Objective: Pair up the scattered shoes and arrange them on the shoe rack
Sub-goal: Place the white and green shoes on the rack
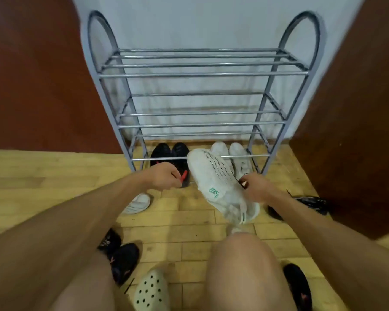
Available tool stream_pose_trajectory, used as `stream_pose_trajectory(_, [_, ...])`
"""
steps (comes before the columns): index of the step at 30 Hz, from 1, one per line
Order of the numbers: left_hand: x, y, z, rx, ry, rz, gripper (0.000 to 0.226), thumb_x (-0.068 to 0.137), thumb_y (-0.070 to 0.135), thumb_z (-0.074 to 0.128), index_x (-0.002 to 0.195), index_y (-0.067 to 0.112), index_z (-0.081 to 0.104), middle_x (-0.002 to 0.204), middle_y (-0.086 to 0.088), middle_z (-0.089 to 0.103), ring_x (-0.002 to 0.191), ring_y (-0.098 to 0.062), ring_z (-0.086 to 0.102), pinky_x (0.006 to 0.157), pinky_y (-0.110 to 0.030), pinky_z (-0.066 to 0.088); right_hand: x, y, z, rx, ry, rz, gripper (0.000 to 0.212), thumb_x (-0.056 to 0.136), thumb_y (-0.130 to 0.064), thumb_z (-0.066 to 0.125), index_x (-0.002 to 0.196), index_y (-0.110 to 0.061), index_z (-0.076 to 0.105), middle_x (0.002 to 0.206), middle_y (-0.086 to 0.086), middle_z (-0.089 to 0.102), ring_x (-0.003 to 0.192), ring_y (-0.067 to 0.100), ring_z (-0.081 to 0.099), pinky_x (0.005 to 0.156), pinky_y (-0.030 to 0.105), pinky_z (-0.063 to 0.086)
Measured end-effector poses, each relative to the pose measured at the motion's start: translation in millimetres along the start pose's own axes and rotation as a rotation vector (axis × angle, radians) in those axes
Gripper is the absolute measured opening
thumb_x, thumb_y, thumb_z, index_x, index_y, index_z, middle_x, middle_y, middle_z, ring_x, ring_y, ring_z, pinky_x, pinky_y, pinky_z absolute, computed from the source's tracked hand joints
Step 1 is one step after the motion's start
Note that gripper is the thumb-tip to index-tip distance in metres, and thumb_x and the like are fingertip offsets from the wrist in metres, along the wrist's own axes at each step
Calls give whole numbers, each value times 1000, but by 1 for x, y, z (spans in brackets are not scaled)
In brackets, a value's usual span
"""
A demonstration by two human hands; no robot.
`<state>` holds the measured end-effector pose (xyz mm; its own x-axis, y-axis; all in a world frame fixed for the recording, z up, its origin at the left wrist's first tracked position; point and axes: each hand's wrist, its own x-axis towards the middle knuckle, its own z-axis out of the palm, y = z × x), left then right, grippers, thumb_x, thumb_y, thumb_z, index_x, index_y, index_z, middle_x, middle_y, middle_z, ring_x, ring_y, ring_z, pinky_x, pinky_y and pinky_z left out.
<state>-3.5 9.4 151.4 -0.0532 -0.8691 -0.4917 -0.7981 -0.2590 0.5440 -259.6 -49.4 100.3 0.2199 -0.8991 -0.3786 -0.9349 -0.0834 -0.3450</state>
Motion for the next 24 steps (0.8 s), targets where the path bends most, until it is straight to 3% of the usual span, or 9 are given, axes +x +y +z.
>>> stream_pose_trajectory(3, [-42, -8, -36, -18, 110, -3, 6, 91, 16, 55, 96, 13, 57, 92, -12, 54, 78, -21, 51, 67, -28, 43, -7, -59, -35, -79, 56, -120, 40, 83, -15, 59, 123, -16, 61, 120, 7, 66, 108, 26, 62, 89, 36, 53])
stream_pose_trajectory(7, [-90, -35, -72, -73, 221, -88, 18, 91, 18, 54, 109, 13, 59, 103, -8, 59, 92, -23, 58, 78, -33, 47, -25, -134, -56, -165, 123, -214, 41, 84, -11, 52, 125, -7, 53, 121, 11, 63, 109, 29, 60, 88, 37, 51])
stream_pose_trajectory(10, [-112, -62, -84, -105, 270, -173, 33, 92, 16, 54, 123, 4, 57, 115, -9, 60, 101, -25, 60, 83, -34, 50, -34, -177, -49, -197, 123, -257, 30, 83, -7, 49, 110, -5, 61, 104, 13, 67, 88, 28, 59, 73, 32, 47])
stream_pose_trajectory(14, [-110, -98, -83, -130, 299, -227, 27, 91, 13, 56, 117, 5, 60, 106, -6, 56, 92, -21, 56, 72, -25, 44, -19, -206, -17, -213, 63, -284, 28, 80, -7, 50, 101, -6, 68, 81, 6, 62, 72, 23, 56, 65, 29, 45])
stream_pose_trajectory(17, [-85, -131, -72, -104, 262, -255, 10, 90, 11, 53, 98, 10, 59, 98, -10, 52, 88, -21, 50, 72, -30, 44, 6, -213, 18, -184, -40, -271, 26, 80, -9, 52, 100, -7, 69, 79, 7, 63, 68, 22, 58, 56, 25, 42])
stream_pose_trajectory(19, [-64, -153, -63, -51, 193, -290, 11, 91, 11, 51, 98, 6, 59, 103, -12, 52, 93, -21, 50, 78, -32, 43, 28, -210, 46, -165, -118, -250, 26, 80, -8, 52, 99, -6, 69, 87, 9, 66, 76, 25, 62, 56, 27, 43])
stream_pose_trajectory(22, [-24, -186, -53, 142, 48, -336, 28, 94, 13, 47, 108, -7, 60, 111, -21, 58, 107, -34, 55, 85, -37, 43, 62, -195, 92, -167, -198, -219, 24, 84, -18, 54, 100, -11, 70, 98, 7, 70, 90, 26, 65, 69, 32, 51])
stream_pose_trajectory(24, [5, -211, -49, 226, -29, -354, 26, 93, 16, 45, 101, -5, 59, 99, -20, 55, 97, -34, 54, 76, -37, 41, 82, -180, 123, -143, -214, -215, 21, 84, -33, 57, 90, -16, 68, 98, 6, 70, 94, 27, 65, 78, 33, 53])
